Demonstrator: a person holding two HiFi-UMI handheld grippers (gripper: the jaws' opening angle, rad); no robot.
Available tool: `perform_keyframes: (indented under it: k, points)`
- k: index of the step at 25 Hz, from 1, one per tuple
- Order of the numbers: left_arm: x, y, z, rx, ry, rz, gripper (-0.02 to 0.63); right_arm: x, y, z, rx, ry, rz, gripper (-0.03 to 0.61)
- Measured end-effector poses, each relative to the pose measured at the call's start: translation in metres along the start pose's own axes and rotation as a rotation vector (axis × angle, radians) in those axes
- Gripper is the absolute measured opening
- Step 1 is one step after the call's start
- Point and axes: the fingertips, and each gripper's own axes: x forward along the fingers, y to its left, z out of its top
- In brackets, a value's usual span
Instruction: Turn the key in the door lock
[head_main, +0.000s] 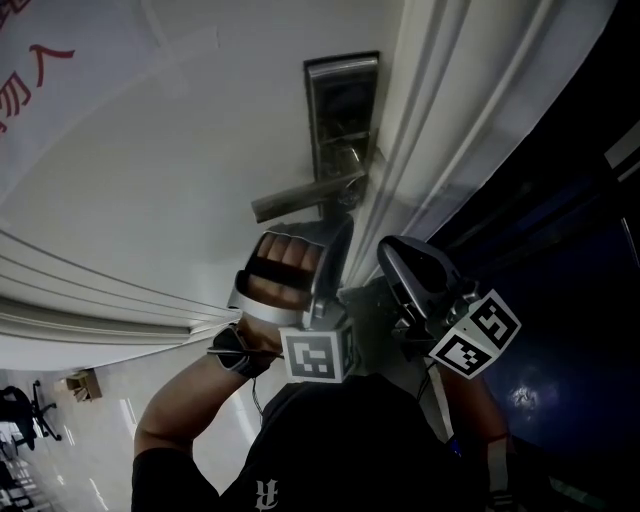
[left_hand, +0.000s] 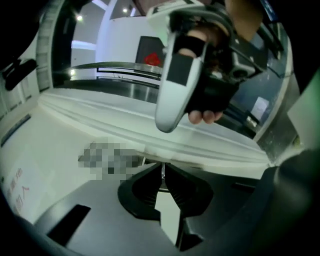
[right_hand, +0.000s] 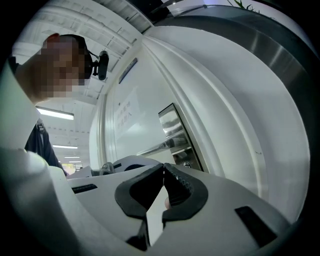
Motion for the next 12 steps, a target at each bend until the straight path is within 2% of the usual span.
perform_keyframes:
  k: [3, 8, 10, 12]
  points:
    - [-0.013, 0.002, -0.001, -0.261, -0.047, -0.035, 0.021, 0.005, 0.004, -0.004, -0.036, 0.012, -0.019, 0.016]
    - [-0.034, 0.005, -0.005, -0.828, -0.171, -0.145, 0.014, 0.01, 0.01, -0.012, -0.069, 0.04, -0.044, 0.016]
    - [-0.038, 0.01, -0.007, -1.007, -0.222, -0.165, 0.012, 0.013, 0.013, -0.014, -0.079, 0.045, -0.051, 0.015]
    - [-0.041, 0.017, -0.013, -1.143, -0.249, -0.16, 0.012, 0.017, 0.016, -0.014, -0.086, 0.046, -0.059, 0.015]
